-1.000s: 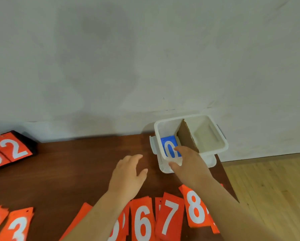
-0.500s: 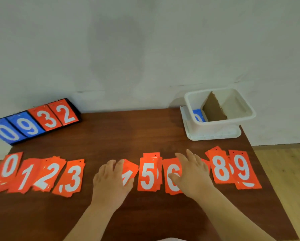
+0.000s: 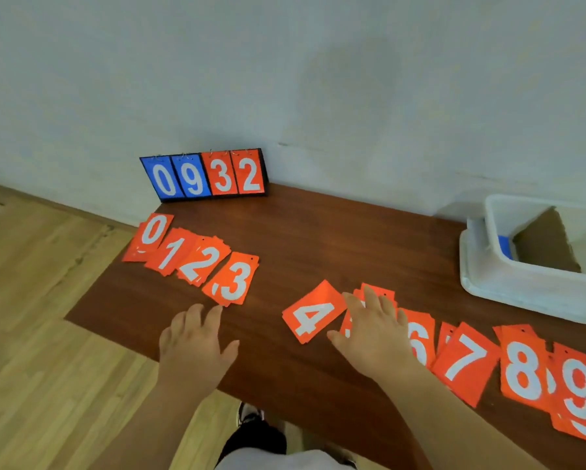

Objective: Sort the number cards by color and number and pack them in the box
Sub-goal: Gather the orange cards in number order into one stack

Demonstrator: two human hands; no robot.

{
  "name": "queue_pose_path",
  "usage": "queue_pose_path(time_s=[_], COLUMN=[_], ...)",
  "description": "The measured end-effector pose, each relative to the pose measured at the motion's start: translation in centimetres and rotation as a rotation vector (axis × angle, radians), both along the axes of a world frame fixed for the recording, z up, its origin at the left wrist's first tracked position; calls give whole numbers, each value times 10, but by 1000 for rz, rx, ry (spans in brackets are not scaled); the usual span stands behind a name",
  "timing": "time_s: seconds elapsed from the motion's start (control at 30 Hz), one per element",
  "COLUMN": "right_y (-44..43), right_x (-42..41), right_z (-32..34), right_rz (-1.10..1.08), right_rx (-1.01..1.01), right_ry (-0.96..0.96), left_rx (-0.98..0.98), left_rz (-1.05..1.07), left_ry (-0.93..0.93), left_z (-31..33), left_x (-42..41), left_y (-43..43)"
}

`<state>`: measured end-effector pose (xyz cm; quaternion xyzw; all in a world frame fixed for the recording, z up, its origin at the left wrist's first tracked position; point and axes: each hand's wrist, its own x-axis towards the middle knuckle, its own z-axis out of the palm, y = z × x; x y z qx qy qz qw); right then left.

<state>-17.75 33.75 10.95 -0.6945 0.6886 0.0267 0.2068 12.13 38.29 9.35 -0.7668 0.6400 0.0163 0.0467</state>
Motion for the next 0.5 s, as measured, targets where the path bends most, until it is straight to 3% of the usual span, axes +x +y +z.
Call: queue_pose_path(time_s=[0.2, 0.5], right_y=[-40, -116], right_x=[84, 275], right_z=[-8, -26], right_rz=[75, 147], right_rx=[34, 90], right_ry=[22, 36], left_rx=[-21, 32], left_rz=[83, 138], left_ry=[73, 161], left_z=[-10, -40], left_x=[66, 250], left_y=[-23, -104])
